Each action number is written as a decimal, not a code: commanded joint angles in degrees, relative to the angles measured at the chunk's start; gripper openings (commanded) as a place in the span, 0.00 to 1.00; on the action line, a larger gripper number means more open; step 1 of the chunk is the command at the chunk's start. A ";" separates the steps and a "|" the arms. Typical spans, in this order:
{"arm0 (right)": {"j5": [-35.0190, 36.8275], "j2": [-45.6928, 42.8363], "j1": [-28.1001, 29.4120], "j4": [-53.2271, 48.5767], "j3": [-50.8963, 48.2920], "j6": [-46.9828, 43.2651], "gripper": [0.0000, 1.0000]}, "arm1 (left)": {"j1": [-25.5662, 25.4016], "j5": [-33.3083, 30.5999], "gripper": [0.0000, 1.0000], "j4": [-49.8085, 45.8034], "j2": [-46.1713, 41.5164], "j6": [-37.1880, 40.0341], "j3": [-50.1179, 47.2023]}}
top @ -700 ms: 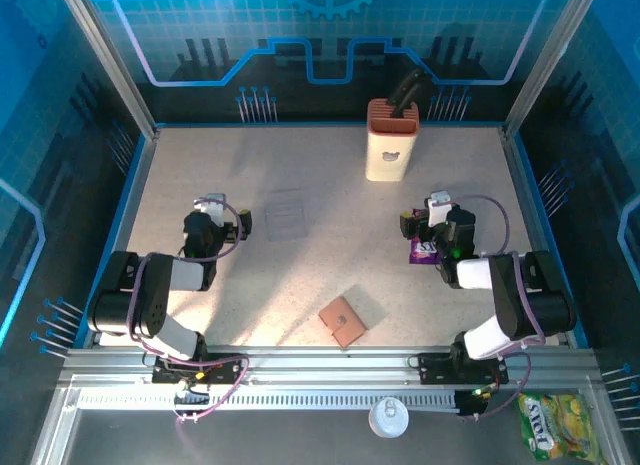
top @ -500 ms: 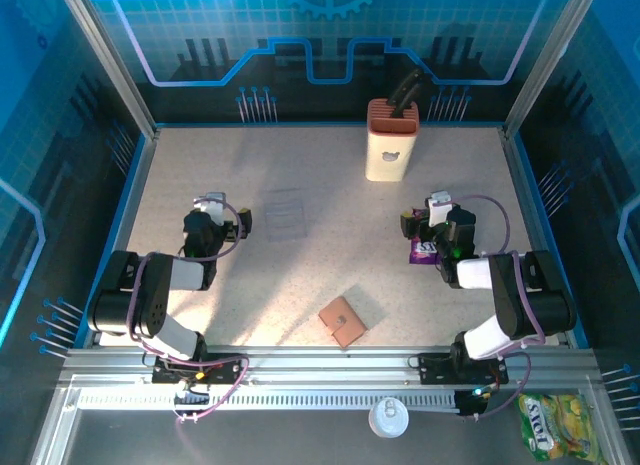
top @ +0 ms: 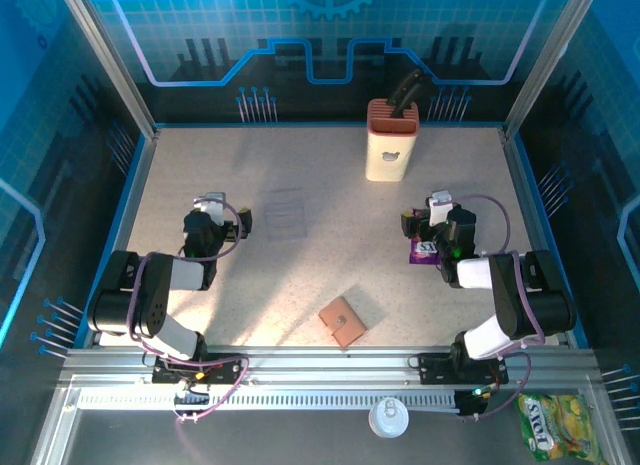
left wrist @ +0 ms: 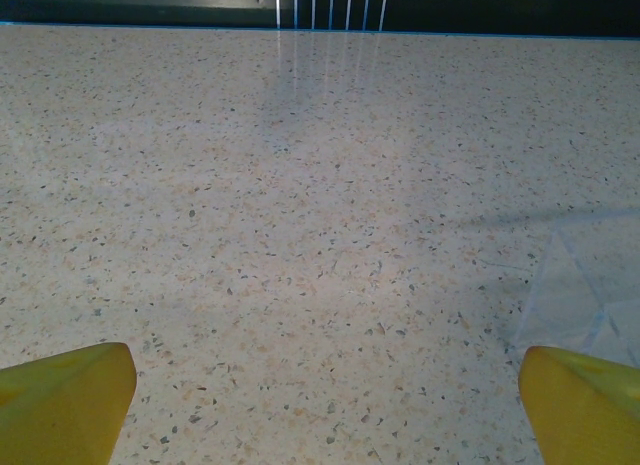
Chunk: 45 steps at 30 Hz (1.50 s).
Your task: Take the credit cards out of the card holder
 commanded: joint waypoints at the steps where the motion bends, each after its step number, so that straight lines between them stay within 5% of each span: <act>1: 0.32 0.48 -0.49 2.24 1.02 0.52 1.00 | -0.26 0.33 0.99 1.45 0.70 -0.45 1.36; 23: 2.73 -1.26 -0.44 2.03 0.60 1.24 1.00 | -0.40 -1.15 0.99 -1.05 -2.03 -0.64 1.62; 32: 4.65 -9.48 0.47 -6.59 1.60 0.70 1.00 | -0.94 -8.25 0.99 -20.59 -13.58 -4.56 7.14; 41: 5.75 -17.27 4.25 -30.17 11.24 5.19 1.00 | -2.19 -9.87 0.99 -53.61 -20.68 -15.40 18.67; 45: 5.48 -20.44 7.86 -39.00 14.08 9.07 0.99 | -3.39 -7.28 0.99 -61.12 -20.62 -19.96 21.62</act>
